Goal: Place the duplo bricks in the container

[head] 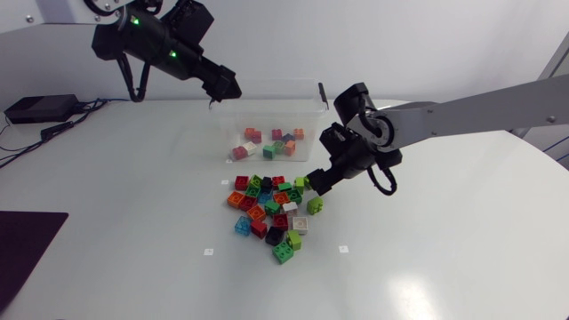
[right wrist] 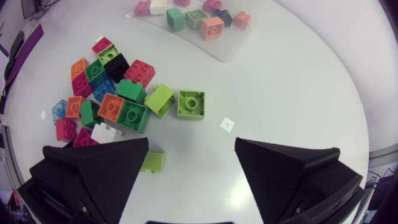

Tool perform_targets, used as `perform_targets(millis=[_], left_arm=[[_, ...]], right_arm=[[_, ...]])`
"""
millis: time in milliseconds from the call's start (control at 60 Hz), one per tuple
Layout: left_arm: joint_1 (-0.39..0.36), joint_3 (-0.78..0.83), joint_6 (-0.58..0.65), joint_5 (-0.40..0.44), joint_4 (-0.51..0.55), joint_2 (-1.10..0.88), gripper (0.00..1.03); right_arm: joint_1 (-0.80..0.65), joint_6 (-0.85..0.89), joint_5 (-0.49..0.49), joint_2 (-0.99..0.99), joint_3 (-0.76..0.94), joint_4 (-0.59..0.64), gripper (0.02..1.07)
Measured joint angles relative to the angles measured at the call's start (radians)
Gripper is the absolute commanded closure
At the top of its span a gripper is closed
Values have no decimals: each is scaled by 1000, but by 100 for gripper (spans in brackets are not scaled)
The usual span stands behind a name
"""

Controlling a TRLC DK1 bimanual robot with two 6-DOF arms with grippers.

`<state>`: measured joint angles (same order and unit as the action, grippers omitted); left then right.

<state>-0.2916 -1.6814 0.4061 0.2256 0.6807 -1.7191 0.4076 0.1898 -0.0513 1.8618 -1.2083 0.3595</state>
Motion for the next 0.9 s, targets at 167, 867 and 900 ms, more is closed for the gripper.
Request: perform_targets(millis=[167,867,900], left_arm=[[-2,181,45,-1,-77,126,4],[-13,649,281,-3,-162,325,4],[-13,660,288,-3,-165,325,4]], right_arm=[[-10,24,0,86,-62,-20,7],[-9,81,0,280,-209,-32,41],[-9,83,0,280,-209,-34,44]])
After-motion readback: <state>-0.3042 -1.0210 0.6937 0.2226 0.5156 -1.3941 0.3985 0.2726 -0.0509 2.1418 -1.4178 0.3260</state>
